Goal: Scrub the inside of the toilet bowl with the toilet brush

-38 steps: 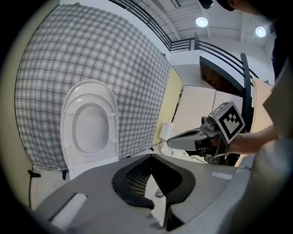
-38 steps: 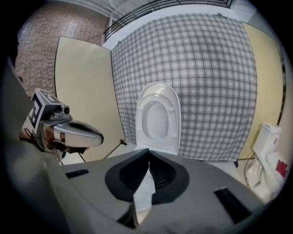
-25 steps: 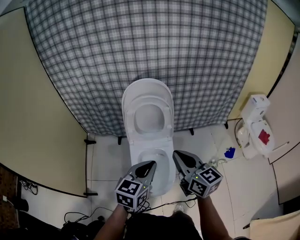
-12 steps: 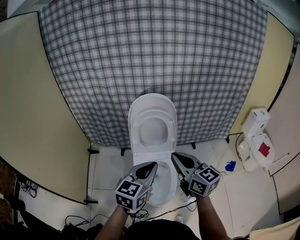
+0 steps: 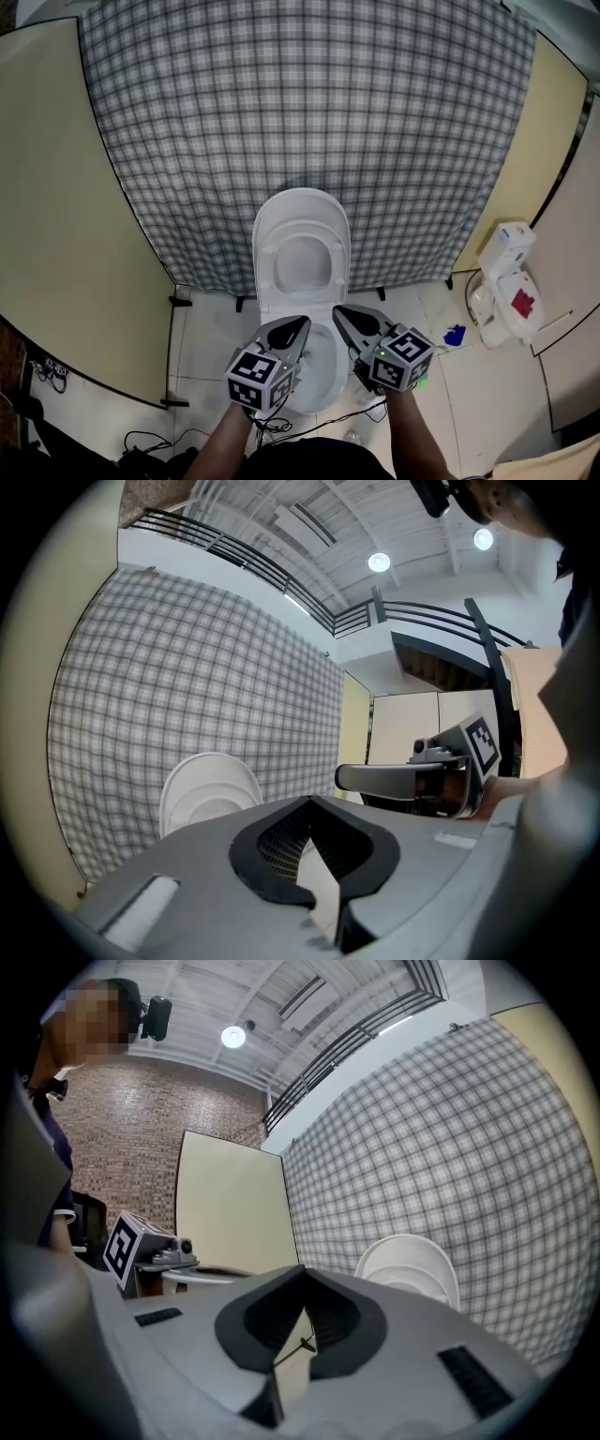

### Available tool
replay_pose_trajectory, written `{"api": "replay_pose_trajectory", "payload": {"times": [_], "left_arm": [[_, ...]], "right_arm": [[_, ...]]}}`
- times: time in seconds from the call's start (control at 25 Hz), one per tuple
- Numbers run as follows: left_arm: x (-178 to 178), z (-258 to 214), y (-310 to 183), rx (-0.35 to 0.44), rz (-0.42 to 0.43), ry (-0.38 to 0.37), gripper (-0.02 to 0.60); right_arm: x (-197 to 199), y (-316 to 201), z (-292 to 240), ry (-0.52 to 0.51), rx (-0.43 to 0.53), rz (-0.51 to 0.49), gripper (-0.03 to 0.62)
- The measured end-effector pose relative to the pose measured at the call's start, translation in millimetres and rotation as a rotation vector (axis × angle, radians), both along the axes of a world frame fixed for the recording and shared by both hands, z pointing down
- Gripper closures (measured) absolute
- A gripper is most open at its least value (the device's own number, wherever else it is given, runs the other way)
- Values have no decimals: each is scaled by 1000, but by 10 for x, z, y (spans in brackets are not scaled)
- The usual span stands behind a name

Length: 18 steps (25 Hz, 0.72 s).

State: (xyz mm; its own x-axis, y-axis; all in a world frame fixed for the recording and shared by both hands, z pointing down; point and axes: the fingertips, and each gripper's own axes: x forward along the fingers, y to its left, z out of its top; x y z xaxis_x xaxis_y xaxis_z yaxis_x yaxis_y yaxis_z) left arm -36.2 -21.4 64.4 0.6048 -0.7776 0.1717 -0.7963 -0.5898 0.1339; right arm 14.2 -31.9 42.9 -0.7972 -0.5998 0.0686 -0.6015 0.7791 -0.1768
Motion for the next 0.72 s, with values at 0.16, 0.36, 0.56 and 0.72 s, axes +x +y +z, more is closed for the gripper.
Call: {"api": "replay_pose_trajectory", "payload": {"times": [0.16, 0.36, 0.56, 0.72], "left_arm": [[-75, 137, 2, 21, 10, 3, 574], [-114, 159, 51, 13, 16, -1, 574], [-35, 159, -15, 3, 15, -7, 574], [-81, 161, -22, -5, 10, -6, 574]], "right_arm": [[-103, 42, 189, 23, 18, 2, 594], [-189, 119, 211, 44, 17, -5, 592], [-113, 48, 210, 53, 11, 1, 592], [-140, 39, 215, 62, 3, 6, 592]]}}
